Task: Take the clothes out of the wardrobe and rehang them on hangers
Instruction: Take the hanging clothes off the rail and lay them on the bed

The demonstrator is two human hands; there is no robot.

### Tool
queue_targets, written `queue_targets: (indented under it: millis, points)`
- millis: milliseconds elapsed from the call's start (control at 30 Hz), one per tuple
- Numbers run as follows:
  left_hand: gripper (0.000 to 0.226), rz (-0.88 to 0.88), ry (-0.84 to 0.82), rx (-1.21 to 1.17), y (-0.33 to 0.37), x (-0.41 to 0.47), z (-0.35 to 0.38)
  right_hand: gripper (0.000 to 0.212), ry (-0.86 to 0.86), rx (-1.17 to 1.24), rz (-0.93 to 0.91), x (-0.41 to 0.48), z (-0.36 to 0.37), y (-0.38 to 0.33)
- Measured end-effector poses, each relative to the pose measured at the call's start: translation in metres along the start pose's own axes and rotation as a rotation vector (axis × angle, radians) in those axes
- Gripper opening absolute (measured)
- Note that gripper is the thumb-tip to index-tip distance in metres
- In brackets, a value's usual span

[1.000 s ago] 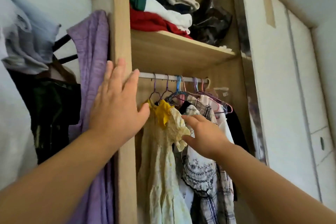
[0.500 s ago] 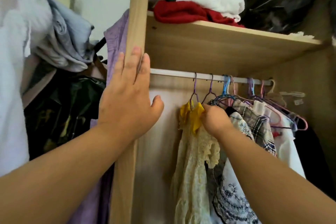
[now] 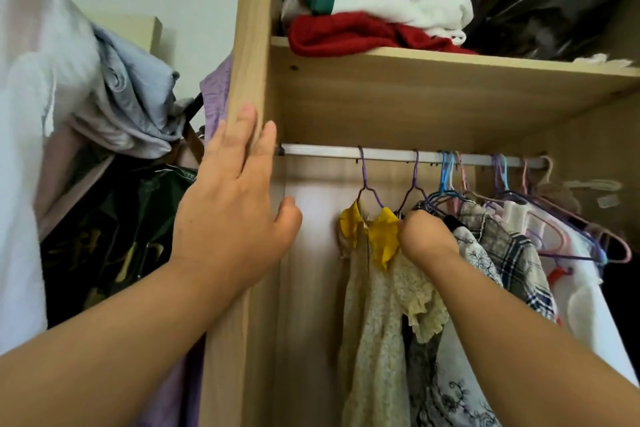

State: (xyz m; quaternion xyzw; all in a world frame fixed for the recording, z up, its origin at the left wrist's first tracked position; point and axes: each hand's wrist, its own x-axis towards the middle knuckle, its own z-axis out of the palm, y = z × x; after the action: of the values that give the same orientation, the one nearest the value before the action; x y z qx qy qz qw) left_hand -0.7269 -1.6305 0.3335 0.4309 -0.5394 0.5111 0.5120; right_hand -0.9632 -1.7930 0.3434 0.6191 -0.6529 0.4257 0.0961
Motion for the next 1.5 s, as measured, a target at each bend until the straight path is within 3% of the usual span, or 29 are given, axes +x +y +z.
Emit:
queue_targets:
  millis: [133,300,533,633,733,867,1067,1167,1267,1433,1500]
  points:
    - [0.073,0.017,0.032,0.020,0.000,0.001,-0.002,0.016,0.060,-0.010,-0.063,-0.003,-0.016,-0.004]
    - [0.073,0.025,0.023,-0.014,-0.002,0.001,-0.002,0.031,0.180,0.067,-0.173,-0.027,-0.052,-0.005]
    - [0.074,0.003,-0.156,0.026,-0.001,0.002,-0.008,0.024,0.279,0.148,-0.149,-0.098,-0.111,0.027]
    - [0.076,0.073,-0.226,-0.016,0.011,-0.002,-0.013,0.021,0.285,0.168,-0.162,-0.134,-0.132,0.052]
    - [0.076,0.158,-0.310,-0.210,0.037,-0.010,-0.014,0.017,0.277,0.192,-0.122,-0.176,-0.152,0.077]
    - [0.074,0.224,-0.583,-0.567,0.090,-0.034,0.001,0.017,0.234,0.104,-0.058,-0.239,-0.174,0.100]
    - [0.065,0.093,-0.794,-0.814,0.154,-0.081,0.035,0.022,0.146,-0.029,0.083,-0.330,-0.208,0.118]
    - [0.047,0.141,-0.857,-0.888,0.181,-0.101,0.031,0.018,0.165,-0.062,0.180,-0.371,-0.218,0.115]
    - [0.025,0.158,-0.932,-1.128,0.199,-0.119,0.020,0.023,0.181,-0.166,0.301,-0.412,-0.224,0.108]
    - [0.023,0.220,-0.953,-1.408,0.202,-0.156,-0.011,0.013,0.202,-0.338,0.515,-0.480,-0.214,0.074]
    - [0.020,0.278,-0.941,-1.487,0.197,-0.171,-0.025,0.028,0.147,-0.422,0.599,-0.507,-0.201,0.055]
